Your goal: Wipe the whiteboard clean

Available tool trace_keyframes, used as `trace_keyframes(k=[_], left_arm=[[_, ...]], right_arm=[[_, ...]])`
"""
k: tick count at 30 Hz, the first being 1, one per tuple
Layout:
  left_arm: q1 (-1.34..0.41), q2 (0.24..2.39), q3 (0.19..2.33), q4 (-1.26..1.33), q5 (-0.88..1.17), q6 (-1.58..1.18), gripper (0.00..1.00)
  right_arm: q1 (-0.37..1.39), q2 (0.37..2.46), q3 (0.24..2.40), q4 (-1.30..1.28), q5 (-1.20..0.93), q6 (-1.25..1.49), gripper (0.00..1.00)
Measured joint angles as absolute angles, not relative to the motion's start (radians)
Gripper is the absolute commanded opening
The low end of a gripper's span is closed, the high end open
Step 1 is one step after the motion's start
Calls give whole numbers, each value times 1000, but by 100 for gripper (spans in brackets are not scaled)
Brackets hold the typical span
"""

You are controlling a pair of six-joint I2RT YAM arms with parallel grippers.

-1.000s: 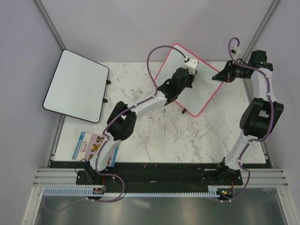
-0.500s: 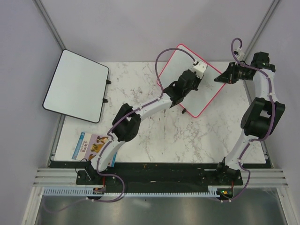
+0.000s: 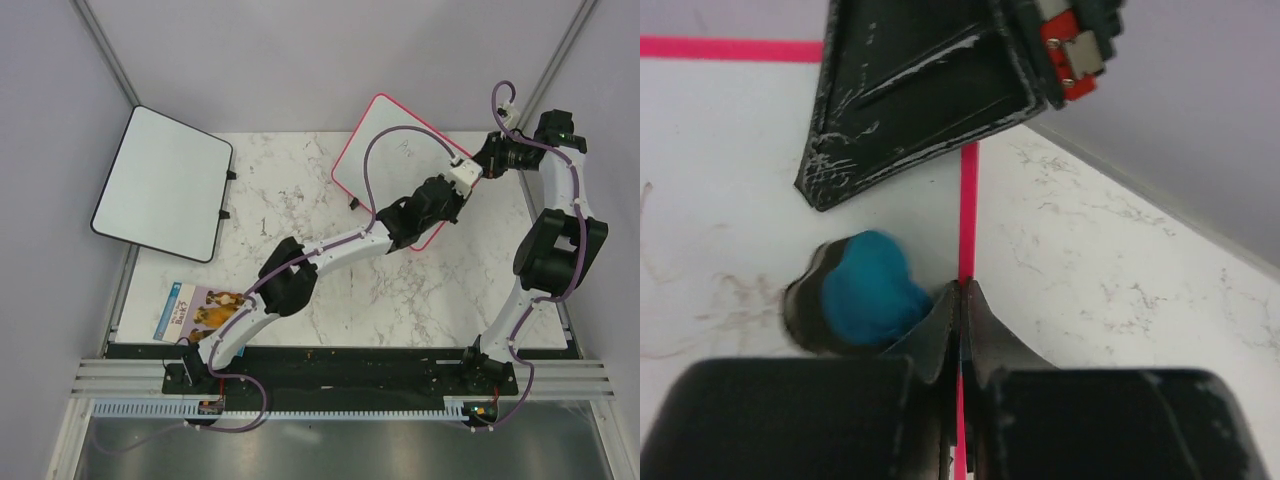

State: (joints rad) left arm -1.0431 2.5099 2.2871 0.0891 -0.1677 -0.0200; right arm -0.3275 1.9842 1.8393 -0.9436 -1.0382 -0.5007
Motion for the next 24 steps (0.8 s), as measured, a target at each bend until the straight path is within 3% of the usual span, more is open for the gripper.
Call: trace_keyframes(k=[9, 16, 17, 18, 20, 21, 24], left_arm=[[-838, 2458, 2188, 93, -229, -249, 2], [-707, 2444, 2103, 93, -268, -273, 2], [-710, 2428, 2069, 104, -264, -273, 6], [-717, 2404, 2018, 109, -255, -272, 23], [-737, 2353, 1923, 121, -224, -265, 44], [-749, 2320, 1859, 137, -194, -262, 65], [-785, 2222, 1690, 160, -86, -224, 84]], right_arm=[[-327, 1985, 1840, -940, -1020, -490, 0], [-327, 1985, 1840, -943, -1015, -479, 0], [-327, 1985, 1840, -943, -1014, -476, 0], [-327, 1985, 1840, -943, -1016, -476, 0], [-326, 1983, 1839, -944, -1022, -478, 0], [-326, 1982, 1839, -945, -1027, -484, 0], [-324, 1976, 1835, -950, -1039, -501, 0]])
